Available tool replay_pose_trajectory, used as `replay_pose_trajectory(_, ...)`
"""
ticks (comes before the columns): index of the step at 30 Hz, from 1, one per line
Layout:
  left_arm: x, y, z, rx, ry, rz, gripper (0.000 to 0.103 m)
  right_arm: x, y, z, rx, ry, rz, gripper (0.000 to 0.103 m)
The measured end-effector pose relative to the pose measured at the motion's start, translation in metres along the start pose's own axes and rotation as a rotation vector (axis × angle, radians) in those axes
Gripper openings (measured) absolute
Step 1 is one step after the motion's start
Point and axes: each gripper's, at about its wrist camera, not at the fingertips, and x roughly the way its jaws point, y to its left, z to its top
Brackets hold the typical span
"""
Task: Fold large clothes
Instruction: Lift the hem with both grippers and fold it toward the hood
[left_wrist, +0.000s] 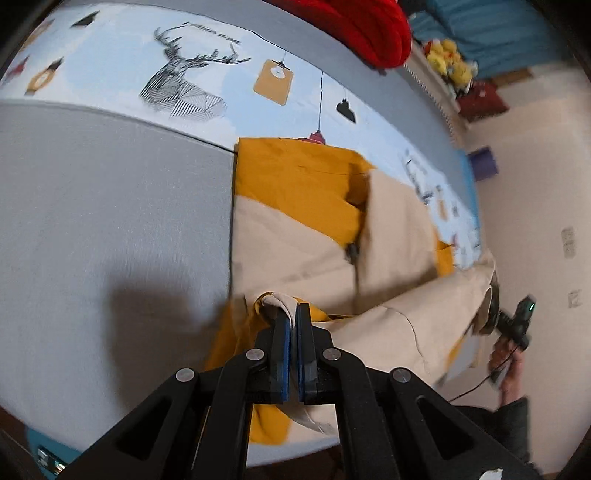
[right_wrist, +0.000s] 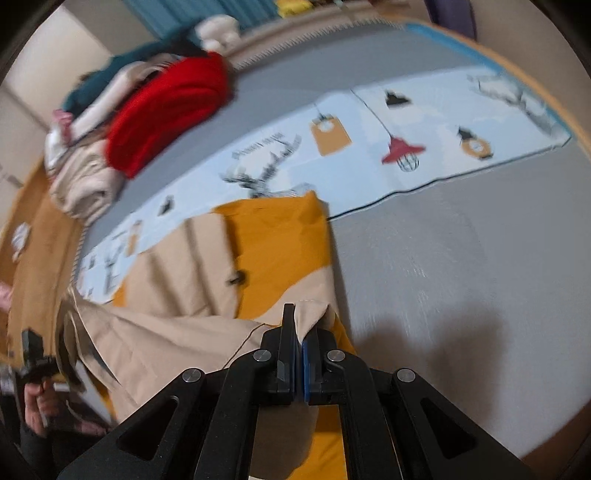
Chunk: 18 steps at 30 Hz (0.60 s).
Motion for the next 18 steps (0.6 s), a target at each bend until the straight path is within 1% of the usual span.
replay_pose_trajectory(1, 0.005, 0.001, 0.002, -0.004, 0.005, 0.011, 0.001, 0.014, 0.0, 0.006, 0.001, 0.018, -0.012, 0.002)
replay_pose_trajectory(3, 0.018, 0.005, 0.005, -0.03, 0.034, 0.02, 0.001, 0.029, 0.001, 0.011, -0.021, 0.038, -0.038, 0.002)
replay_pose_trajectory(5, 0.025, 0.005, 0.009, -0.02, 0.049, 0.051, 0.002, 0.039, -0.004, 0.014, 0.014, 0.055, -0.029, 0.002)
replay_pose_trajectory(6, 0.025, 0.007, 0.01, -0.025, 0.048, 0.048, 0.003, 0.042, -0.005, 0.014, 0.021, 0.06, -0.03, 0.002)
replay_pose_trajectory(8, 0.026, 0.013, 0.01, -0.05, 0.056, 0.043, 0.007, 0.046, -0.005, 0.014, 0.011, 0.061, -0.035, 0.003)
replay_pose_trajectory(10, 0.026, 0.02, 0.009, -0.071, 0.064, 0.04, 0.012, 0.047, -0.009, 0.013, 0.02, 0.058, -0.018, 0.003)
replay_pose_trajectory(12, 0.019, 0.024, 0.008, -0.089, 0.054, 0.016, 0.015, 0.045, -0.018, 0.01, 0.072, 0.06, 0.033, 0.009)
replay_pose_trajectory(13, 0.01, 0.028, 0.006, -0.1, 0.029, 0.01, 0.016, 0.043, -0.021, 0.009, 0.09, 0.058, 0.049, 0.011)
replay_pose_trajectory(14, 0.004, 0.031, 0.005, -0.111, 0.007, 0.012, 0.017, 0.037, -0.025, 0.007, 0.113, 0.047, 0.072, 0.014)
replay_pose_trajectory(15, -0.003, 0.035, 0.003, -0.124, -0.014, 0.013, 0.02, 0.032, -0.028, 0.006, 0.124, 0.033, 0.083, 0.02)
replay_pose_trajectory(16, -0.01, 0.04, 0.0, -0.137, -0.033, 0.012, 0.021, 0.023, -0.03, 0.003, 0.132, 0.005, 0.089, 0.023)
replay_pose_trajectory(18, -0.017, 0.049, -0.007, -0.153, -0.046, 0.022, 0.022, 0.008, -0.032, 0.0, 0.124, -0.053, 0.055, 0.045)
